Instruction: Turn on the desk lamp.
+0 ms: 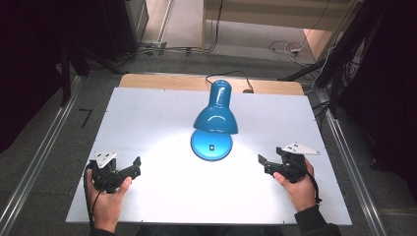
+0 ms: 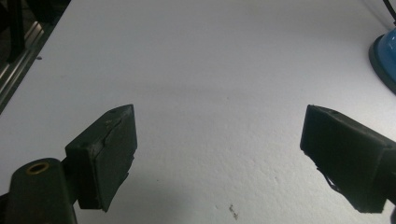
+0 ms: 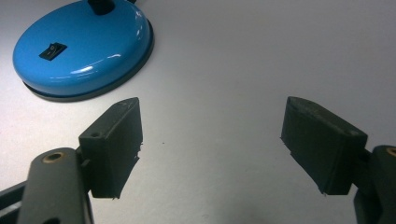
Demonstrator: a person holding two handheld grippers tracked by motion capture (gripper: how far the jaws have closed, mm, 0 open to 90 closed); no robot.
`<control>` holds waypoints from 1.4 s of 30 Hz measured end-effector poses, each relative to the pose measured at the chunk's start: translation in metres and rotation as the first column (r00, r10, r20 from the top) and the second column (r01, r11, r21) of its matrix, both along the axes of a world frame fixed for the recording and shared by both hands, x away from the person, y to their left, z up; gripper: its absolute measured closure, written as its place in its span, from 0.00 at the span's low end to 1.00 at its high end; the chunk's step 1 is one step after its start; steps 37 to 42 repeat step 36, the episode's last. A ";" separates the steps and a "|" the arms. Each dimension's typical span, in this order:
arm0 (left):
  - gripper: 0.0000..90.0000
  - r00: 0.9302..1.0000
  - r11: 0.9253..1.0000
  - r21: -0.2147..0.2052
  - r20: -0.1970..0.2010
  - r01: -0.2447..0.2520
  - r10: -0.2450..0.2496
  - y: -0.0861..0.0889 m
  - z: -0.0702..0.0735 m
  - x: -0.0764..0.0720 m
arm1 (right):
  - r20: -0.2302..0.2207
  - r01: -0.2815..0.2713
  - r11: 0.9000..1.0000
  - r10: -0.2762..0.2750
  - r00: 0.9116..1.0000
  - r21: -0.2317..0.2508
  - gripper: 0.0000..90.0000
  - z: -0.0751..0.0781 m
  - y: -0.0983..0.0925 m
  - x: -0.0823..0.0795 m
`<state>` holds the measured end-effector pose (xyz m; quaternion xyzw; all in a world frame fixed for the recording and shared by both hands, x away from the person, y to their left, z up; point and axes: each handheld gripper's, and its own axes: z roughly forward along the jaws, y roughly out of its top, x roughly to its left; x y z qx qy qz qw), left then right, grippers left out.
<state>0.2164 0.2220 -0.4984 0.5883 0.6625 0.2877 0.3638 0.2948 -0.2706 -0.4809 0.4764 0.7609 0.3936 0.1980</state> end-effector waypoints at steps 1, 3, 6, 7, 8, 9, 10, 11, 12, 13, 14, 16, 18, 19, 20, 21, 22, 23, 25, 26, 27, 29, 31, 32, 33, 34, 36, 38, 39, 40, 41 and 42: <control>0.13 1.000 1.000 0.000 -0.001 0.000 0.000 0.000 0.000 0.000 | 0.003 0.003 1.000 -0.003 1.000 0.002 0.21 0.000 -0.001 0.000; 0.13 1.000 1.000 0.000 -0.002 0.000 0.000 0.000 0.000 0.000 | 0.005 0.009 1.000 -0.009 1.000 0.003 0.21 0.001 -0.004 -0.001; 0.13 1.000 1.000 0.000 -0.003 -0.001 0.001 0.000 0.000 0.000 | 0.004 0.015 1.000 -0.015 1.000 0.001 0.21 0.001 -0.008 -0.002; 0.13 1.000 1.000 0.000 -0.001 -0.002 0.002 0.000 0.000 0.000 | 0.003 0.018 1.000 -0.018 1.000 0.000 0.21 0.001 -0.009 -0.002; 0.13 1.000 1.000 -0.001 -0.002 -0.003 0.003 0.000 0.000 0.000 | 0.005 0.018 1.000 -0.018 1.000 -0.001 0.21 0.000 -0.011 -0.003; 0.13 1.000 1.000 -0.001 -0.002 -0.003 0.003 0.000 0.000 0.000 | 0.001 0.025 1.000 -0.025 1.000 0.000 0.21 0.000 -0.012 -0.003; 0.13 1.000 1.000 -0.002 -0.001 -0.004 0.004 0.000 0.000 0.000 | 0.002 0.026 1.000 -0.026 1.000 0.001 0.21 -0.001 -0.014 -0.004; 0.13 1.000 1.000 -0.002 -0.001 -0.004 0.004 0.000 0.000 0.000 | 0.000 0.034 0.999 -0.034 0.999 0.000 0.21 -0.001 -0.017 -0.005; 0.13 1.000 1.000 -0.002 -0.002 -0.004 0.004 0.000 0.000 0.000 | 0.001 0.037 0.999 -0.037 0.999 -0.001 0.21 -0.001 -0.019 -0.005; 0.13 1.000 1.000 -0.002 -0.002 -0.004 0.004 0.001 0.000 0.000 | 0.001 0.037 0.999 -0.037 0.999 -0.001 0.21 -0.001 -0.019 -0.005; 0.13 1.000 1.000 -0.002 -0.002 -0.005 0.004 0.001 0.000 0.000 | 0.003 0.042 0.999 -0.042 0.999 -0.002 0.21 -0.001 -0.021 -0.005; 0.13 1.000 1.000 -0.006 -0.001 -0.005 0.005 0.001 0.000 0.000 | 0.002 0.053 0.999 -0.053 0.999 0.000 0.21 -0.001 -0.025 -0.006; 0.13 1.000 1.000 -0.008 -0.006 -0.006 0.006 0.002 -0.001 -0.001 | 0.002 0.065 0.998 -0.065 0.998 -0.002 0.21 -0.002 -0.029 -0.007; 0.13 1.000 1.000 -0.014 -0.006 -0.007 0.007 0.003 -0.001 0.000 | 0.001 0.071 0.997 -0.071 0.998 -0.012 0.21 -0.002 -0.032 -0.007; 0.13 1.000 1.000 -0.018 -0.008 -0.010 0.010 0.003 -0.001 0.000 | -0.002 0.077 0.997 -0.077 0.997 -0.017 0.21 -0.004 -0.035 -0.007; 0.13 1.000 1.000 -0.019 -0.011 -0.009 0.008 0.004 -0.001 0.000 | -0.009 0.084 0.996 -0.084 0.996 -0.019 0.21 -0.005 -0.038 -0.007; 0.13 1.000 1.000 -0.020 -0.012 -0.009 0.009 0.004 -0.001 0.000 | -0.015 0.089 0.996 -0.089 0.996 -0.025 0.21 -0.007 -0.042 -0.006; 0.13 1.000 1.000 -0.023 -0.014 -0.011 0.011 0.005 -0.001 0.000 | -0.020 0.102 0.994 -0.103 0.995 -0.027 0.21 -0.008 -0.045 -0.006; 0.13 1.000 0.999 -0.028 -0.013 -0.016 0.016 0.005 -0.002 0.000 | -0.025 0.125 0.992 -0.125 0.992 -0.028 0.21 -0.009 -0.054 -0.006; 0.13 1.000 0.999 -0.027 -0.016 -0.019 0.019 0.005 -0.002 0.000 | -0.025 0.133 0.991 -0.134 0.991 -0.032 0.21 -0.010 -0.057 -0.006; 0.13 1.000 1.000 -0.025 -0.023 -0.018 0.017 0.006 -0.003 0.000 | -0.029 0.145 0.989 -0.146 0.989 -0.036 0.21 -0.012 -0.060 -0.005; 0.13 0.999 0.999 -0.014 -0.027 -0.029 0.029 0.008 -0.005 0.001 | -0.044 0.171 0.984 -0.173 0.984 -0.043 0.20 -0.016 -0.068 -0.003; 0.13 0.998 0.999 0.013 -0.036 -0.045 0.045 0.010 -0.007 0.003 | -0.059 0.199 0.978 -0.203 0.977 -0.061 0.19 -0.023 -0.075 -0.001; 0.13 0.997 0.998 0.021 -0.046 -0.057 0.057 0.013 -0.009 0.004 | -0.061 0.205 0.976 -0.209 0.976 -0.068 0.18 -0.025 -0.076 0.000; 0.13 0.996 0.997 0.020 -0.052 -0.072 0.073 0.015 -0.010 0.005 | -0.066 0.210 0.975 -0.215 0.974 -0.075 0.18 -0.027 -0.078 0.001; 0.13 0.995 0.996 0.022 -0.059 -0.081 0.082 0.017 -0.011 0.006 | -0.065 0.215 0.973 -0.221 0.973 -0.089 0.18 -0.029 -0.079 0.002; 0.13 0.993 0.994 0.049 -0.070 -0.096 0.099 0.019 -0.015 0.008 | -0.050 0.226 0.967 -0.233 0.971 -0.114 0.17 -0.031 -0.081 0.004; 0.13 0.993 0.994 0.049 -0.070 -0.096 0.099 0.019 -0.015 0.008 | -0.050 0.226 0.967 -0.233 0.971 -0.114 0.17 -0.031 -0.081 0.004; 0.13 0.993 0.994 0.049 -0.070 -0.096 0.099 0.019 -0.015 0.008 | -0.050 0.226 0.967 -0.233 0.971 -0.114 0.17 -0.031 -0.081 0.004; 0.13 0.993 0.994 0.049 -0.070 -0.096 0.099 0.019 -0.015 0.008 | -0.050 0.226 0.967 -0.233 0.971 -0.114 0.17 -0.031 -0.081 0.004; 0.13 0.993 0.994 0.049 -0.070 -0.096 0.099 0.019 -0.015 0.008 | -0.050 0.226 0.967 -0.233 0.971 -0.114 0.17 -0.031 -0.081 0.004; 0.13 0.993 0.994 0.049 -0.070 -0.096 0.099 0.019 -0.015 0.008 | -0.050 0.226 0.967 -0.233 0.971 -0.114 0.17 -0.031 -0.081 0.004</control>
